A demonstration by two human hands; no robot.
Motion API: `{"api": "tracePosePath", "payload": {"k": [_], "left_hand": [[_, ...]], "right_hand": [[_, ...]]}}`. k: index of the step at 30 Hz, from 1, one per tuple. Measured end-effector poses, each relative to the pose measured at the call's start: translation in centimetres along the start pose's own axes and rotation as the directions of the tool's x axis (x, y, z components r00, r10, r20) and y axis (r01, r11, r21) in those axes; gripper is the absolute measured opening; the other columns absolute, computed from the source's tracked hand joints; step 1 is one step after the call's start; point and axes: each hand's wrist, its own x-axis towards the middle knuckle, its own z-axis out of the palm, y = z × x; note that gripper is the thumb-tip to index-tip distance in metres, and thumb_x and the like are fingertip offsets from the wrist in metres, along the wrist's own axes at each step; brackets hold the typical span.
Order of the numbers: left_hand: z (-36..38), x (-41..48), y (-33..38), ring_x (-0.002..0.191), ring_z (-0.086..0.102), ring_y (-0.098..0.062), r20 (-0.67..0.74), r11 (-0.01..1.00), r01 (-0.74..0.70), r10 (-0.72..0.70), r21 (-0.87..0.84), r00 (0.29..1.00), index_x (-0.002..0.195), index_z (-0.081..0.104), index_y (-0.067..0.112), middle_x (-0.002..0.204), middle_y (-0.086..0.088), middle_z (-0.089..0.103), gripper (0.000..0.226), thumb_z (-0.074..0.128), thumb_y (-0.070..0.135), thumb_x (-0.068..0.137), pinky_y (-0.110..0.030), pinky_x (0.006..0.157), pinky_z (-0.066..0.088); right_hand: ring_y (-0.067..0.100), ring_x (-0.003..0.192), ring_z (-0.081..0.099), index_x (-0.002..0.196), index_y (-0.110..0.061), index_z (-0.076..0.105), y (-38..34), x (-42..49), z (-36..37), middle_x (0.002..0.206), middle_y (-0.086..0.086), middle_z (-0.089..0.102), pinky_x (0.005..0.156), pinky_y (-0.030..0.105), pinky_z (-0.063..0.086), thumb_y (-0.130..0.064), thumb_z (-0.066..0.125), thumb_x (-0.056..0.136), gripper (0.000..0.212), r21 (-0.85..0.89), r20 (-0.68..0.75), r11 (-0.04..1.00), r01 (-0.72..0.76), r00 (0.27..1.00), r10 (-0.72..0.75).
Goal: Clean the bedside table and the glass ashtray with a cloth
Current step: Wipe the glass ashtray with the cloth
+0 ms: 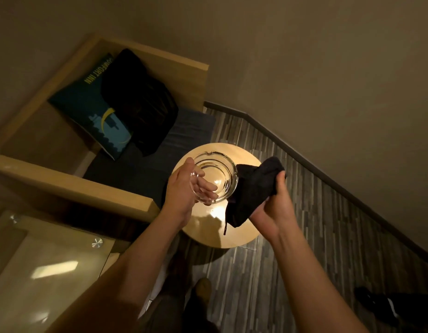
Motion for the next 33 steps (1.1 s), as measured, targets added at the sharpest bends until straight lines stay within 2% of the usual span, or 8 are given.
{"api": "tracePosePath", "payload": {"k": [7, 13, 17, 21, 24, 26, 31, 33], "left_hand": [[-6.9, 2.7, -5.5, 0.054, 0.071, -0.031, -0.053, 0.998, 0.035, -0.037, -0.046, 0.998, 0.096, 0.059, 0.007, 0.068, -0.021, 0.073, 0.05, 0.04, 0.052, 0.106, -0.034, 0.056, 0.059], [-12.5, 3.7, -12.8, 0.061, 0.074, -0.029, -0.034, 0.998, 0.049, -0.05, -0.033, 0.998, 0.098, 0.059, 0.006, 0.072, -0.016, 0.075, 0.054, 0.041, 0.056, 0.105, -0.036, 0.062, 0.062], [-14.7, 3.9, -16.8, 0.065, 0.075, -0.028, -0.075, 0.998, 0.065, -0.066, -0.014, 0.995, 0.102, 0.059, -0.001, 0.071, -0.016, 0.073, 0.051, 0.037, 0.045, 0.105, -0.037, 0.065, 0.063], [-16.5, 4.1, -19.3, 0.066, 0.076, -0.031, -0.092, 0.997, 0.08, -0.081, -0.014, 0.992, 0.105, 0.058, -0.001, 0.075, -0.02, 0.073, 0.044, 0.031, 0.033, 0.113, -0.037, 0.063, 0.063], [-17.0, 4.0, -20.2, 0.067, 0.074, -0.034, -0.103, 0.993, 0.1, -0.105, -0.059, 0.989, 0.107, 0.059, 0.0, 0.078, -0.026, 0.071, 0.051, 0.043, 0.048, 0.104, -0.04, 0.066, 0.062], [-17.0, 3.8, -20.3, 0.065, 0.073, -0.033, -0.105, 0.991, 0.104, -0.113, -0.087, 0.988, 0.105, 0.059, 0.001, 0.078, -0.025, 0.071, 0.057, 0.049, 0.057, 0.098, -0.041, 0.065, 0.061], [-16.2, 2.9, -18.9, 0.06, 0.074, -0.031, -0.115, 0.991, 0.058, -0.072, -0.118, 0.991, 0.095, 0.062, 0.009, 0.075, -0.022, 0.074, 0.047, 0.049, 0.054, 0.099, -0.036, 0.059, 0.062], [-15.6, 2.2, -17.6, 0.06, 0.073, -0.031, -0.127, 0.993, 0.046, -0.061, -0.111, 0.99, 0.097, 0.059, 0.006, 0.075, -0.022, 0.074, 0.041, 0.04, 0.041, 0.107, -0.036, 0.058, 0.062]], "right_hand": [[0.034, 0.128, 0.064, 0.143, -0.011, 0.061, 4.1, 8.8, -9.1, 0.147, 0.016, 0.06, 0.103, 0.048, 0.054, -0.07, 0.056, 0.088, 0.081, -0.028, -0.087, 0.992, -0.124, 0.989, 0.121], [0.03, 0.104, 0.077, 0.122, -0.024, 0.066, 10.0, 17.4, -15.0, 0.116, 0.008, 0.079, 0.071, 0.049, 0.064, -0.072, 0.044, 0.096, 0.059, -0.31, -0.311, 0.921, -0.237, 0.94, 0.138], [0.028, 0.095, 0.079, 0.12, -0.019, 0.064, 14.5, 21.7, -16.2, 0.105, 0.008, 0.082, 0.07, 0.046, 0.065, -0.066, 0.051, 0.097, 0.054, -0.292, -0.37, 0.926, -0.239, 0.921, 0.121], [0.032, 0.113, 0.072, 0.129, -0.016, 0.062, 18.2, 24.7, -16.5, 0.12, 0.009, 0.076, 0.099, 0.051, 0.057, -0.054, 0.05, 0.103, 0.047, -0.324, -0.441, 0.936, -0.14, 0.897, -0.018], [0.027, 0.105, 0.069, 0.108, -0.021, 0.06, 20.0, 25.4, -17.2, 0.101, -0.005, 0.068, 0.086, 0.041, 0.055, -0.04, 0.055, 0.104, 0.02, -0.757, -0.475, 0.641, -0.125, 0.779, -0.41], [0.029, 0.102, 0.065, 0.108, -0.017, 0.053, 20.3, 25.0, -17.9, 0.105, 0.002, 0.063, 0.088, 0.044, 0.055, -0.035, 0.058, 0.103, 0.019, -0.835, -0.479, 0.518, -0.186, 0.71, -0.516], [0.034, 0.114, 0.058, 0.132, -0.004, 0.05, 18.2, 23.1, -18.3, 0.134, 0.018, 0.053, 0.102, 0.05, 0.051, -0.034, 0.059, 0.103, 0.043, -0.841, -0.509, 0.45, -0.301, 0.723, -0.467], [0.029, 0.104, 0.059, 0.123, -0.01, 0.056, 17.1, 20.5, -16.4, 0.128, 0.019, 0.06, 0.093, 0.046, 0.053, -0.035, 0.056, 0.104, 0.031, -0.841, -0.471, 0.484, -0.241, 0.769, -0.434]]}}
